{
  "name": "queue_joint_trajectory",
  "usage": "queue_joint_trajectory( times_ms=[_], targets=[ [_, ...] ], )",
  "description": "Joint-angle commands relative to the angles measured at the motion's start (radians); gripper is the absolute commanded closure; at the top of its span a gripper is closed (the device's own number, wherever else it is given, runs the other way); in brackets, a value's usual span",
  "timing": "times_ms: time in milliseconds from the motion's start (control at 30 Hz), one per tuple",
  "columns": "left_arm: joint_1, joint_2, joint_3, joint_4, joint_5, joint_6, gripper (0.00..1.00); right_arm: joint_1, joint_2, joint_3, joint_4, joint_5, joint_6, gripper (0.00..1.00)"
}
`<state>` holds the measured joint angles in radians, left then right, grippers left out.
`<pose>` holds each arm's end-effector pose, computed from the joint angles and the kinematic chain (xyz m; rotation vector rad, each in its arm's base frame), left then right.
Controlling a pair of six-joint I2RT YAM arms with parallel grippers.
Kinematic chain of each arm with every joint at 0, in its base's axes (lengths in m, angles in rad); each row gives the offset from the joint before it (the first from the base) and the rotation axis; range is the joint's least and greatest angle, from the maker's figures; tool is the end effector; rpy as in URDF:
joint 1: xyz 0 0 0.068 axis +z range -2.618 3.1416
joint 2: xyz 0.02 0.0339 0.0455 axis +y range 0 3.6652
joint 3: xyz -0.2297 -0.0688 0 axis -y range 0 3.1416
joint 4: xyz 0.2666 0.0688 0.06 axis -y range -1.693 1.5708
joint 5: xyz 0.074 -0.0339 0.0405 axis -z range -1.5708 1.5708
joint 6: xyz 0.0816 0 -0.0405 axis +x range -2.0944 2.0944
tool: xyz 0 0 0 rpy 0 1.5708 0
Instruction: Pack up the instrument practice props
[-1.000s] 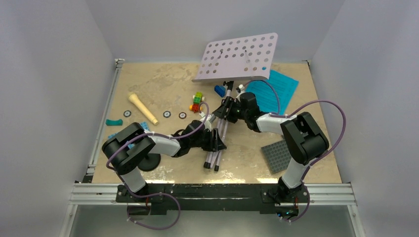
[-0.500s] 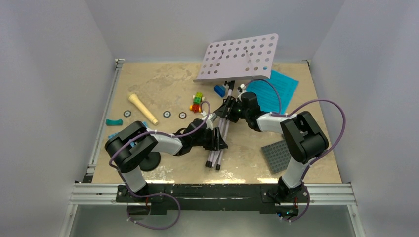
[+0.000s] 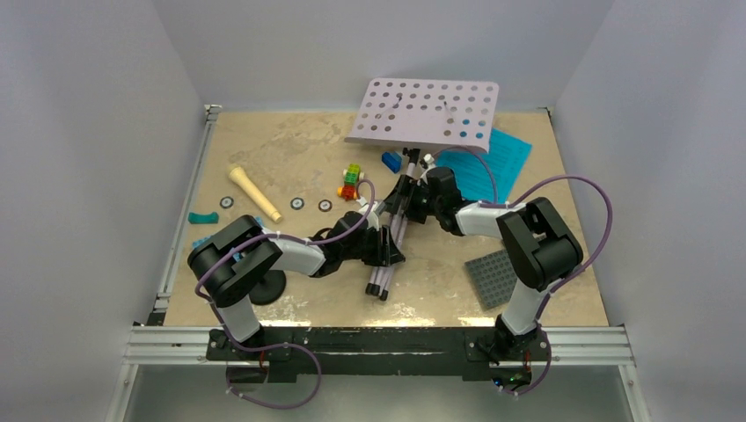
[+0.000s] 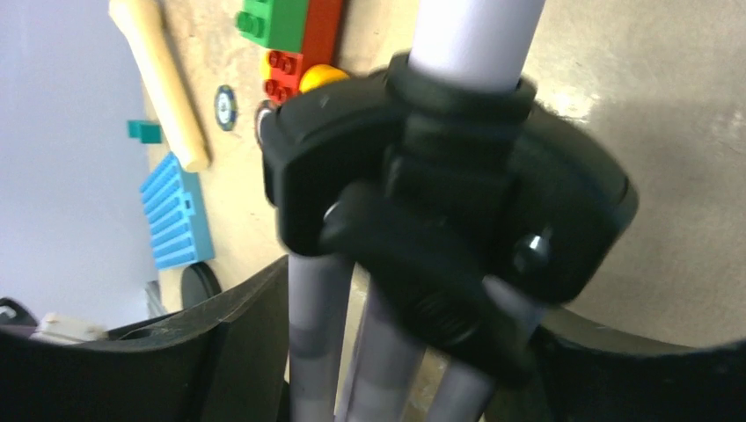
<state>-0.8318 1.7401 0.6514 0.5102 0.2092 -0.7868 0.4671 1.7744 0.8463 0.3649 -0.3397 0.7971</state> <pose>0.2328 -0.2807 0.0474 0.1879 2.3652 -1.0997 0.3466 0.2052 0.0804 0.1630 2.2998 1.0652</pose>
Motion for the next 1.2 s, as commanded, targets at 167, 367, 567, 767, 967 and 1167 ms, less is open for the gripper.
queue_joint_trajectory(
  times_ms=[167,367,567,767,967,1167],
  targets=[
    [0.023,0.030,-0.017,-0.014,-0.190,0.130,1.00,0.030,-0.054,-0.005,0.007,-0.022,-0.082,0.13],
    [0.023,0.028,-0.016,-0.028,-0.191,0.128,1.00,0.030,-0.081,-0.002,-0.086,0.024,-0.117,0.12],
    [0.023,0.025,-0.014,-0.046,-0.194,0.129,1.00,0.030,-0.172,-0.012,-0.292,0.156,-0.202,0.11],
    [0.023,0.014,-0.035,-0.017,-0.191,0.132,1.00,0.030,-0.255,-0.100,-0.308,0.202,-0.224,0.09],
    [0.023,-0.017,-0.079,0.017,-0.189,0.134,1.00,0.030,-0.325,-0.171,-0.314,0.218,-0.221,0.09],
    [0.021,-0.037,-0.145,0.063,-0.195,0.118,1.00,0.030,-0.451,-0.233,-0.323,0.238,-0.227,0.09]
  ],
)
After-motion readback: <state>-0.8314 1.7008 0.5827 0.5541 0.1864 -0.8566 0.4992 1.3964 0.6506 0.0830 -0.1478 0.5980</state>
